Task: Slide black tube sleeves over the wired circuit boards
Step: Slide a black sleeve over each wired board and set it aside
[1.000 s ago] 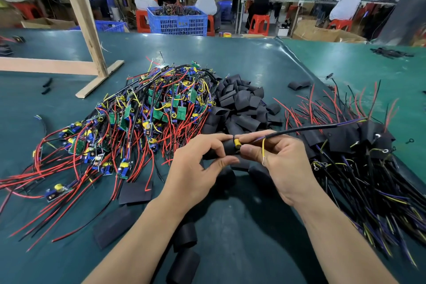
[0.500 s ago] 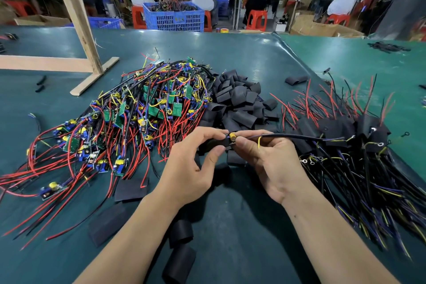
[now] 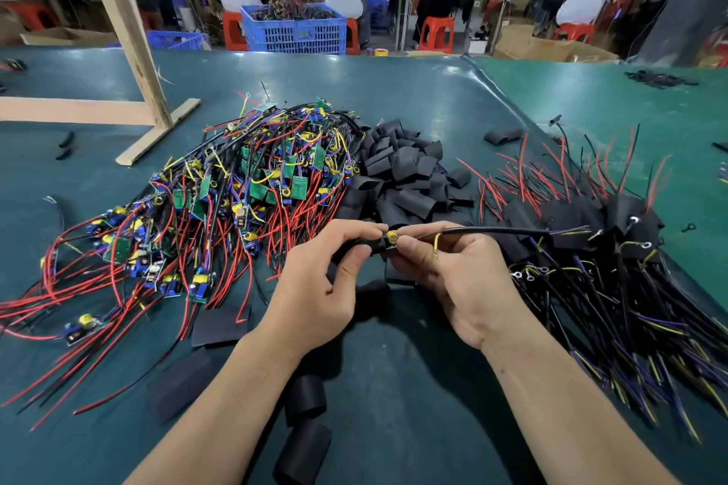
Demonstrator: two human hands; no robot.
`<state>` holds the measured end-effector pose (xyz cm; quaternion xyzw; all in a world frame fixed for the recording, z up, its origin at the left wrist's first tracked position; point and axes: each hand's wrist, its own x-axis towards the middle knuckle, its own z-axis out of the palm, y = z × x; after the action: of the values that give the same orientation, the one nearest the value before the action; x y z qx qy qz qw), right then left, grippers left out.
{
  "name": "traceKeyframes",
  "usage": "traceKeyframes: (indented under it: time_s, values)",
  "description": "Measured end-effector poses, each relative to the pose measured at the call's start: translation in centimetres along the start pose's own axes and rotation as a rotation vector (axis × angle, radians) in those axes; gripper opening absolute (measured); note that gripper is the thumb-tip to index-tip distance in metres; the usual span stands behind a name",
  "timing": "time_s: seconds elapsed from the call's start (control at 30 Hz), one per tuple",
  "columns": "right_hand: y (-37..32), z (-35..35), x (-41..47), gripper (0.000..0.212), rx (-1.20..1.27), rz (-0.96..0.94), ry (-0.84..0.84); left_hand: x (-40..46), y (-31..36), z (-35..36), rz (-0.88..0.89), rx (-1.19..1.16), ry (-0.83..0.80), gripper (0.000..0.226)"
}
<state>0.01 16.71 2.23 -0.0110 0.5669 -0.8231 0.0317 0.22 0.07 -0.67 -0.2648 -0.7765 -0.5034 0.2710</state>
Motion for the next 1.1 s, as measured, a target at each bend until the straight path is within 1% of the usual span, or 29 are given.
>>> traceKeyframes:
  time_s: [0.17, 0.27, 0.37, 0.43, 0.5, 0.57, 0.6, 0.7, 0.87, 1.1]
  values:
    - [0.0, 0.1, -0.1, 0.014, -0.008, 0.011, -0.017, 0.0, -0.1, 0.1, 0.012, -0.001, -0.012, 0.021]
    - [0.1, 0.2, -0.1, 0.015, -0.012, 0.014, 0.005, 0.0, -0.1, 0.2, 0.02, 0.003, -0.007, 0.021]
    - [0.1, 0.1, -0.1, 0.013, -0.043, 0.006, -0.02, 0.1, -0.1, 0.0, 0.01, 0.032, -0.008, 0.022]
    - [0.1, 0.0, 0.0, 0.015, -0.099, -0.028, -0.011, 0.1, -0.1, -0.2, -0.028, 0.064, -0.004, 0.025]
    - [0.1, -0.1, 0.1, 0.016, -0.138, -0.064, 0.014, 0.2, -0.2, -0.4, -0.109, 0.136, -0.001, 0.03]
    - [0.1, -0.1, 0.0, 0.016, -0.13, -0.08, 0.029, 0.3, -0.4, -0.6, -0.187, 0.217, -0.008, 0.035]
    - [0.0, -0.1, 0.0, 0.016, -0.123, -0.083, 0.031, 0.3, -0.4, -0.7, -0.189, 0.237, -0.012, 0.034]
    - [-0.1, 0.0, -0.1, 0.017, -0.094, -0.09, 0.03, 0.1, -0.3, -0.9, -0.121, 0.218, -0.011, 0.029]
    - [-0.5, 0.2, -0.1, 0.017, -0.036, -0.074, 0.063, 0.1, -0.3, -0.7, -0.04, 0.158, 0.021, 0.031]
    - [-0.6, 0.0, -0.2, 0.019, -0.084, -0.095, 0.048, 0.2, -0.2, -0.7, 0.023, 0.171, 0.011, 0.031]
